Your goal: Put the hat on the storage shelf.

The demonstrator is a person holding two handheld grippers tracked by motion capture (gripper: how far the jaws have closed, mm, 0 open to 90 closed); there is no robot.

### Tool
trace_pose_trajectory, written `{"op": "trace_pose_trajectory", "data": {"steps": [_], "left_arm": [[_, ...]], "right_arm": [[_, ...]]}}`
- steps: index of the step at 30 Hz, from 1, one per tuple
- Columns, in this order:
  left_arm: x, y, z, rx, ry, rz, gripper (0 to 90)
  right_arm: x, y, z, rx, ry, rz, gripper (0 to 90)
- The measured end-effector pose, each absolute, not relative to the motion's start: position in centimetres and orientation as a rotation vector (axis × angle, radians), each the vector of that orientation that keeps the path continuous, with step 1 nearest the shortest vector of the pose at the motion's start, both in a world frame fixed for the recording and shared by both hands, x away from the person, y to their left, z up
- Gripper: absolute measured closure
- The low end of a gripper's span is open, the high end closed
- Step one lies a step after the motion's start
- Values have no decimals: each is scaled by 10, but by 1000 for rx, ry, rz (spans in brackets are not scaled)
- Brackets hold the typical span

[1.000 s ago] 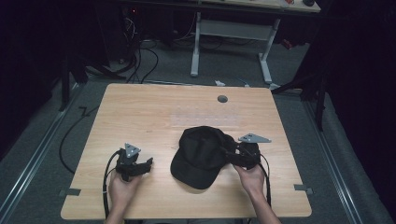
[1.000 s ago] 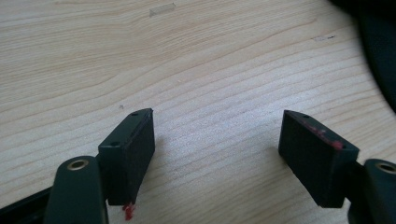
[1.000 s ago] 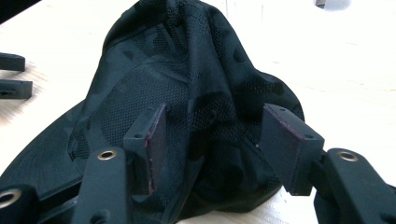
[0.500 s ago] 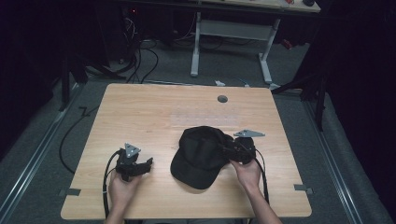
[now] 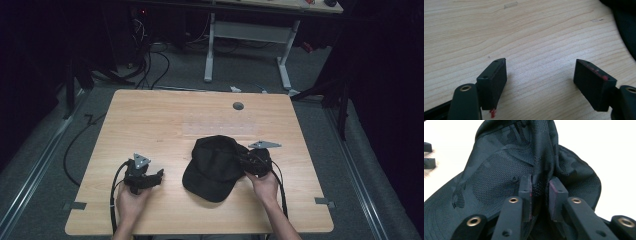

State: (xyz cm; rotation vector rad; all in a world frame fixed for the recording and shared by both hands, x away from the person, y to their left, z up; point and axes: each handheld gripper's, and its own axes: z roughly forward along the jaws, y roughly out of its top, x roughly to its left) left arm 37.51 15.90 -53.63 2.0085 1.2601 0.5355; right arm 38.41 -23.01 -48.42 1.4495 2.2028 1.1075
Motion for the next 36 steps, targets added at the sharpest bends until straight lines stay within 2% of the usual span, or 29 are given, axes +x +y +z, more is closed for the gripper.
{"op": "trace_pose_trajectory", "data": {"steps": [11, 25, 29, 30, 36], "left_arm": [[375, 159, -536, 2012, 1257, 536, 267], [375, 159, -536, 2036, 1235, 524, 218], [376, 160, -536, 2029, 1231, 529, 265], [376, 159, -535, 2025, 1229, 524, 316], [375, 158, -526, 2004, 1200, 436, 310]], "right_arm": [[383, -236, -481, 1484, 2194, 1188, 842], [370, -252, -463, 1419, 2144, 1271, 850], [365, -256, -458, 1407, 2136, 1287, 851], [363, -258, -454, 1390, 2135, 1290, 851], [355, -261, -441, 1344, 2132, 1305, 852]]}}
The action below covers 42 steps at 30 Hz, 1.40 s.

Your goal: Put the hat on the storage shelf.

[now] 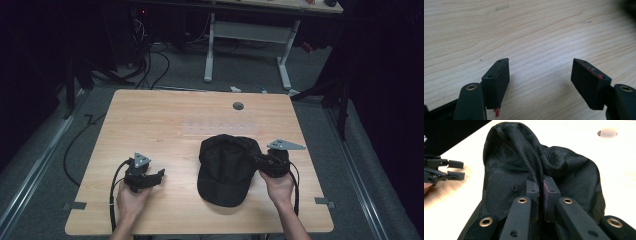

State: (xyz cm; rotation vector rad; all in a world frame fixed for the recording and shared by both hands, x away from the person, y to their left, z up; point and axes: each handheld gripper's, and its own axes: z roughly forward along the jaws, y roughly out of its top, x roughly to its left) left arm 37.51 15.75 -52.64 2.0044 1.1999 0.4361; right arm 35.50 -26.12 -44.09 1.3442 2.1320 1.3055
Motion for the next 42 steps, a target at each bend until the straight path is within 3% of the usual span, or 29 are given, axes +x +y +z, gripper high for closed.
{"op": "trace_pose_trajectory", "data": {"steps": [11, 13, 20, 31, 42], "left_arm": [[378, 134, -502, 2037, 1014, 227, 264], [377, 132, -500, 2035, 983, 210, 320], [372, 116, -490, 2047, 879, 140, 342], [374, 101, -481, 2062, 807, 35, 247], [374, 90, -476, 2069, 734, -6, 256]], "right_arm": [[348, -261, -431, 1278, 2114, 1383, 852], [347, -261, -428, 1271, 2117, 1389, 852], [346, -261, -422, 1236, 2113, 1413, 852], [347, -256, -419, 1203, 2121, 1432, 852], [345, -253, -414, 1135, 2119, 1538, 852]]}}
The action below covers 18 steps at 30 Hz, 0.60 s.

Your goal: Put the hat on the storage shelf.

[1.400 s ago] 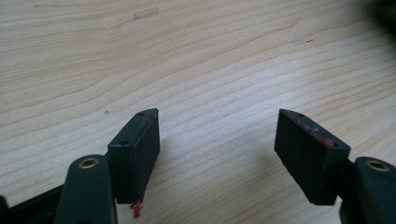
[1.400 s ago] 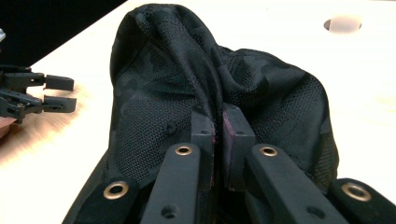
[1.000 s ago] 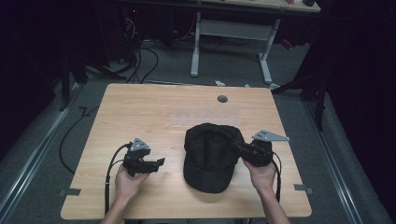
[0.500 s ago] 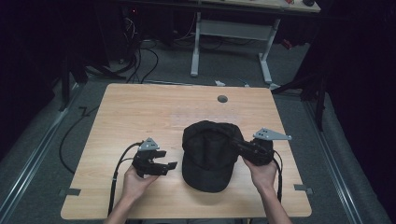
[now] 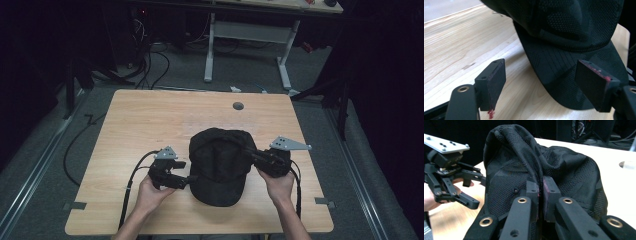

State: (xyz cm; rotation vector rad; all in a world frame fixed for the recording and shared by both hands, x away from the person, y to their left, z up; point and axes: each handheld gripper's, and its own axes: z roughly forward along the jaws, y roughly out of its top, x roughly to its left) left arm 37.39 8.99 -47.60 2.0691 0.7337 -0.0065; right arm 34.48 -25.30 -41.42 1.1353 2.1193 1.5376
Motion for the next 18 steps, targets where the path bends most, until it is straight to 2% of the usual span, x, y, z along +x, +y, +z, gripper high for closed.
{"op": "trace_pose_trajectory", "data": {"steps": [7, 11, 14, 18], "left_arm": [[375, 88, -473, 2046, 685, -56, 297], [377, 86, -476, 2057, 668, -113, 284], [376, 85, -476, 2058, 653, -128, 310], [376, 84, -475, 2048, 646, -133, 392]], "right_arm": [[344, -254, -411, 1091, 2127, 1585, 852], [342, -253, -410, 1055, 2126, 1601, 852], [342, -252, -410, 1042, 2127, 1603, 851], [341, -250, -409, 1018, 2125, 1610, 851]]}}
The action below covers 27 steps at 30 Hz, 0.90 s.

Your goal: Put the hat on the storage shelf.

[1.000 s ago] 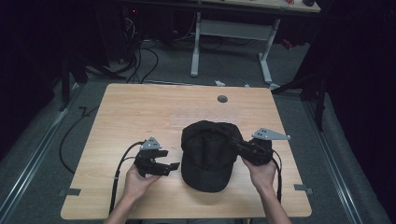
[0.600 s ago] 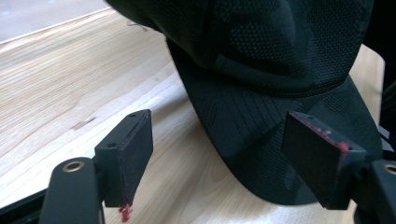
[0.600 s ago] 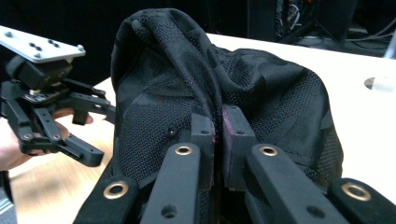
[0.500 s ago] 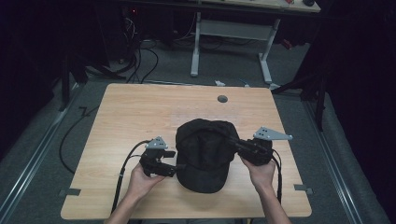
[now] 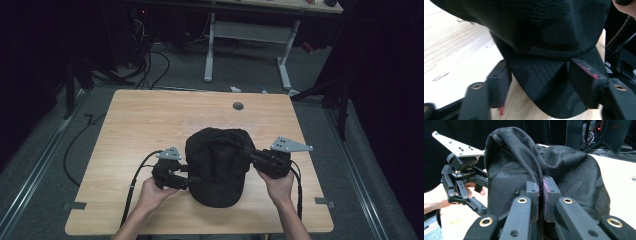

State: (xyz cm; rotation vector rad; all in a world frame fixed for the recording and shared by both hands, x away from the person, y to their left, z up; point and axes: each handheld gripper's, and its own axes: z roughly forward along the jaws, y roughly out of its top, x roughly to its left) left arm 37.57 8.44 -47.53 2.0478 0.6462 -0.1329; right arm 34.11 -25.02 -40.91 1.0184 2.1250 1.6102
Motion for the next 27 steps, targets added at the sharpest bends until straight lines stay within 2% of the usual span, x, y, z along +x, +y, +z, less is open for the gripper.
{"op": "trace_pose_trajectory", "data": {"steps": [3, 10, 22, 27], "left_arm": [[377, 88, -474, 2025, 638, -163, 458], [376, 92, -471, 2029, 647, -154, 462], [373, 110, -459, 1979, 618, -189, 646], [369, 116, -457, 1999, 602, -202, 696]], "right_arm": [[342, -252, -408, 1015, 2109, 1626, 851], [343, -249, -409, 1006, 2108, 1609, 851], [345, -245, -406, 951, 2121, 1543, 850], [347, -237, -404, 898, 2143, 1495, 848]]}}
